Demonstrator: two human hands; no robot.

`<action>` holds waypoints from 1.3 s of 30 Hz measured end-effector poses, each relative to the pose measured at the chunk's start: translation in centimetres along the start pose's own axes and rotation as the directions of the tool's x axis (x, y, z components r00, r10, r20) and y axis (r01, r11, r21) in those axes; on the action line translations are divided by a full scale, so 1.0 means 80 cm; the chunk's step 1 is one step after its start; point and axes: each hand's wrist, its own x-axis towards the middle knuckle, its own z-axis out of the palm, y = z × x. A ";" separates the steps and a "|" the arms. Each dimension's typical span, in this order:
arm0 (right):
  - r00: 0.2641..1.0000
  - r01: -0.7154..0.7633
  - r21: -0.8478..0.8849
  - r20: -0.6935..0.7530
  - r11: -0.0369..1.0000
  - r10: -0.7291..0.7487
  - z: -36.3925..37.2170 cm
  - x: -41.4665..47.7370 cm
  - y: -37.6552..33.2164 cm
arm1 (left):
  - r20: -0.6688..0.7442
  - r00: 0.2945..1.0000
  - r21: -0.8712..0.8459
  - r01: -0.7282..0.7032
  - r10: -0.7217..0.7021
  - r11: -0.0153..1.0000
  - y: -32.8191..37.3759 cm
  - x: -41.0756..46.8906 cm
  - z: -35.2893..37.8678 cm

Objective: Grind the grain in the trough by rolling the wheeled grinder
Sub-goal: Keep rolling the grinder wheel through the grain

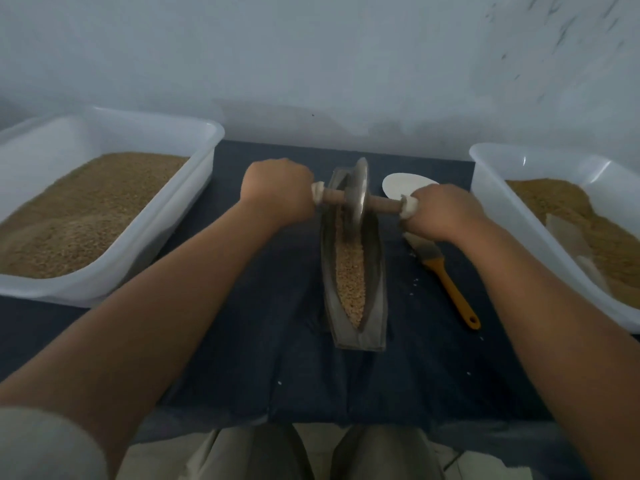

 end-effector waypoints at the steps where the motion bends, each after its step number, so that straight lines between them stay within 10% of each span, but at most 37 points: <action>1: 0.997 -0.020 0.008 0.072 1.000 0.020 0.000 -0.001 0.002 | -0.002 1.000 0.019 -0.013 0.013 1.000 0.002 -0.002 -0.004; 9: 0.927 0.112 0.214 0.328 0.970 -0.180 -0.040 -0.108 0.006 | -0.239 0.965 -0.016 -0.117 0.109 0.993 -0.017 -0.138 0.014; 17: 0.998 0.017 -0.030 -0.054 0.999 -0.019 -0.016 -0.008 -0.004 | -0.040 0.997 -0.083 0.060 -0.063 0.995 -0.007 -0.008 0.032; 27: 0.903 0.051 0.280 0.397 0.959 -0.164 -0.033 -0.098 0.015 | -0.351 0.929 -0.046 -0.143 0.118 0.989 -0.008 -0.134 0.010; 35: 0.998 -0.064 -0.014 0.008 0.998 0.064 0.006 0.001 0.004 | -0.046 0.998 -0.040 0.028 -0.030 0.999 -0.001 -0.003 0.016; 39: 0.985 0.002 0.020 0.174 1.000 -0.006 -0.009 -0.027 0.008 | -0.065 0.998 -0.007 -0.005 0.005 1.000 0.000 -0.045 0.014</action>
